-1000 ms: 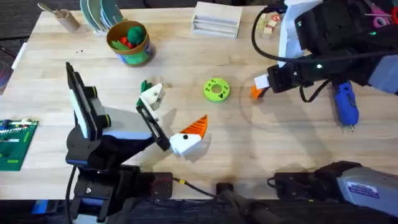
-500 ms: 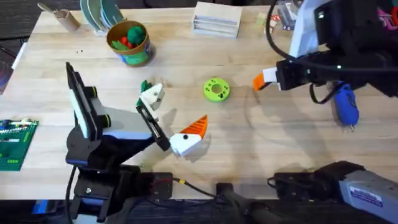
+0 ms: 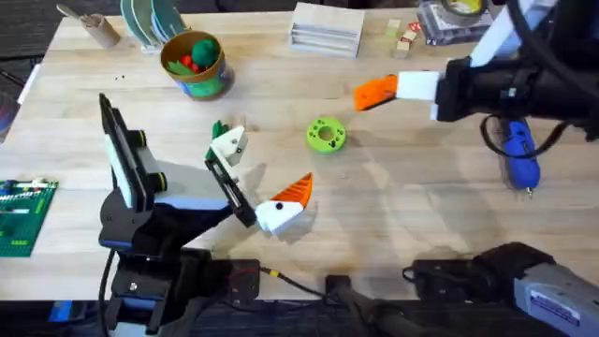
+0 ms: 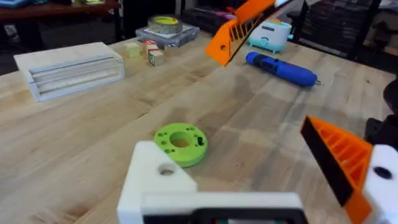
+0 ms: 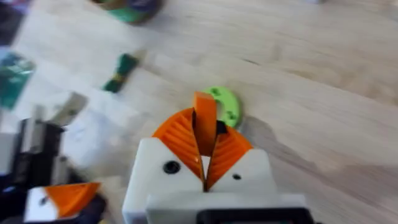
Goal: Pick up the gripper from the table and insert it into the empty holder that is missing its gripper. Then pick up a screw, insert it into the mounting hole, and use the screwdriver to tighten it. Finally, clean up the table by picking up the vegetable and placing it into the bucket.
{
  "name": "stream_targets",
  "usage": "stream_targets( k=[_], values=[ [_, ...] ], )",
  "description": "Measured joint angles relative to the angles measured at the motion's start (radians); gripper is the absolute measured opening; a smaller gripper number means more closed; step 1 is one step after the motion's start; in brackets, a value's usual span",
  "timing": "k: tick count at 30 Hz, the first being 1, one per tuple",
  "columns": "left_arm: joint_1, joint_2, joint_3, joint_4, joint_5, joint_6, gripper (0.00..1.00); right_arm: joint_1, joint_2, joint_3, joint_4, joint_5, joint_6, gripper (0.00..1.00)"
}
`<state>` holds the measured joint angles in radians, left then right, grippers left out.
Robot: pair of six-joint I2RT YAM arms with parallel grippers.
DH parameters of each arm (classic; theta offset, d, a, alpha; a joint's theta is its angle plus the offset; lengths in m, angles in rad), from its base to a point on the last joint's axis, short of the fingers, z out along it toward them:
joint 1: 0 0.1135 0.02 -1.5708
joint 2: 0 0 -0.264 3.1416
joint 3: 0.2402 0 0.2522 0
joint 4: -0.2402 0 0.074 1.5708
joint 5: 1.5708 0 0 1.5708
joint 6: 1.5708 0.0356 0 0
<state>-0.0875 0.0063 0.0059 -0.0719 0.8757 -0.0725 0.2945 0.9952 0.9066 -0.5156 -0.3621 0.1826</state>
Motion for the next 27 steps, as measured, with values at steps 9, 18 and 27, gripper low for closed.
stream_targets(
  k=[9, 18, 27],
  values=[
    [0.000, 0.000, 0.000, 0.000, 0.000, 0.000, 0.994, 0.000, 0.226, 0.000, 0.204, -0.436, 0.044, 0.026],
    [0.000, 0.000, 0.000, 0.000, 0.000, 0.000, 0.993, 0.024, 0.492, 0.000, 0.473, -0.783, 0.191, 0.022],
    [0.000, 0.000, 0.000, 0.000, 0.000, 0.010, 0.993, 0.131, 0.657, 0.000, 0.641, -0.958, 0.328, 0.022]
  ],
)
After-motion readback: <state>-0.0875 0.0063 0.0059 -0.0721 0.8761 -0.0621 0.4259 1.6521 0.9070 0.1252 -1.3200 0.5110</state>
